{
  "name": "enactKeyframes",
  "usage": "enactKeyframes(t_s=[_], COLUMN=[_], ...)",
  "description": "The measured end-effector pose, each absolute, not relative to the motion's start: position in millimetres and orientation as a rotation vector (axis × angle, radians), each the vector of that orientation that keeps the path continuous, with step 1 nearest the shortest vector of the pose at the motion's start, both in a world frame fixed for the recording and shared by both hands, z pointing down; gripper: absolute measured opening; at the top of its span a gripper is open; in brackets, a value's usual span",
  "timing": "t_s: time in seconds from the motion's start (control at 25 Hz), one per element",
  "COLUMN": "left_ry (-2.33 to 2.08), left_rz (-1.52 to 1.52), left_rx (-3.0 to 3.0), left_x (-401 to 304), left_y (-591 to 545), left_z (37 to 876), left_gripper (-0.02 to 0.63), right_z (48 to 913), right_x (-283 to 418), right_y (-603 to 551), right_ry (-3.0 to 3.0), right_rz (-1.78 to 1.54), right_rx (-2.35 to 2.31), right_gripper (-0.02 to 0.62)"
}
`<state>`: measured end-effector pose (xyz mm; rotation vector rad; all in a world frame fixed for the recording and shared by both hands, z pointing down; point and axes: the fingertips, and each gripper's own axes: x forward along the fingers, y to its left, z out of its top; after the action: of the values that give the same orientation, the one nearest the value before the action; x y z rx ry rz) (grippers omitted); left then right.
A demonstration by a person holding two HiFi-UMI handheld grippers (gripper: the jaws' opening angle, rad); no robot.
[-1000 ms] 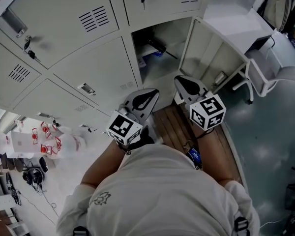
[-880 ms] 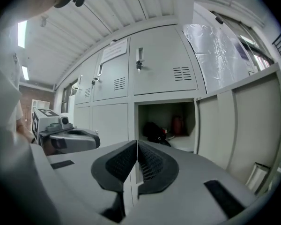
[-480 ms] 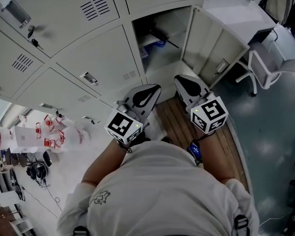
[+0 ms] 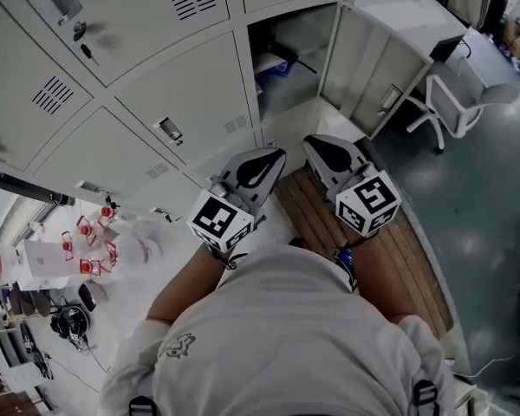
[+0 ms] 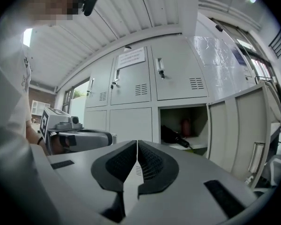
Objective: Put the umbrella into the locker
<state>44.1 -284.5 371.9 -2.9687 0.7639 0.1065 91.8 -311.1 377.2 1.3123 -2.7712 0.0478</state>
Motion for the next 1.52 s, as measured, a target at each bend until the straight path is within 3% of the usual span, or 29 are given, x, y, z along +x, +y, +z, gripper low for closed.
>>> enactKeyframes(t_s=[0.52, 0.84, 1.12, 1.52], left_ry=[0.581, 0.582, 0.635, 0.628], left_rz=[0.076, 0.116, 0.193, 0.167], left_rx=[-3.008, -3.052, -3.064, -3.050], left_x=[-59.5, -94.9, -94.6, -30.2], left_y=[-200.6, -165.3, -135.3, -60.9], left_z=[379.7, 387.8, 376.1, 374.6], left_gripper=[0.011, 0.011, 0.011, 0.011], right_z=[388.4, 395.4, 386.2, 386.3], right_x=[-24.0, -58.4, -65.9, -7.2], right_y=[-217.3, -175.6, -142.3, -62.6], right_ry=[-2.710, -2.687, -2.727, -2.737], right_rz=[0.024, 0.060, 0.000, 0.036], right_rx=[1.435, 1.443, 1.364, 1.351], right_gripper=[0.044, 0.044, 0.044, 0.044])
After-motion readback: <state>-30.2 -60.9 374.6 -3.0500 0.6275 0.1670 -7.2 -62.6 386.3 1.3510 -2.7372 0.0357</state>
